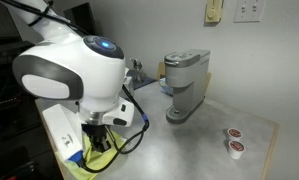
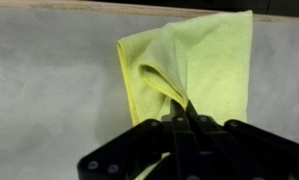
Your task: Unfold the yellow towel from right to left, fold the yellow towel from left to right
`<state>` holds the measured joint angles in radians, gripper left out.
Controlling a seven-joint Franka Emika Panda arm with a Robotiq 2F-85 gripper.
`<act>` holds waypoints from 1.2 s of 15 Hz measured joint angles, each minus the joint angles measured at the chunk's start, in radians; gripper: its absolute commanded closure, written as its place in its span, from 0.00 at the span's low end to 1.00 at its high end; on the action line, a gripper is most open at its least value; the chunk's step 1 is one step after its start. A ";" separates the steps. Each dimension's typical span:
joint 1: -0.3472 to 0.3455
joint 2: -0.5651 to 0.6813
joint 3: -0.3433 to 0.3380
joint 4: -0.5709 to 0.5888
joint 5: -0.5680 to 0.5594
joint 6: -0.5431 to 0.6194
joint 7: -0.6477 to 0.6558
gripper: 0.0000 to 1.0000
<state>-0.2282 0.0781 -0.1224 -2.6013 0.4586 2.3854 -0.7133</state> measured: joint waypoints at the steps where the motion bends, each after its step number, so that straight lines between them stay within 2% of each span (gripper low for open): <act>1: 0.014 -0.014 0.002 -0.006 0.000 0.000 0.021 0.99; 9: 0.132 -0.099 0.043 -0.037 0.000 -0.001 0.159 0.99; 18: 0.265 -0.124 0.136 -0.032 0.000 0.031 0.367 0.99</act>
<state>0.0366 -0.0456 0.0137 -2.6337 0.4586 2.4166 -0.3465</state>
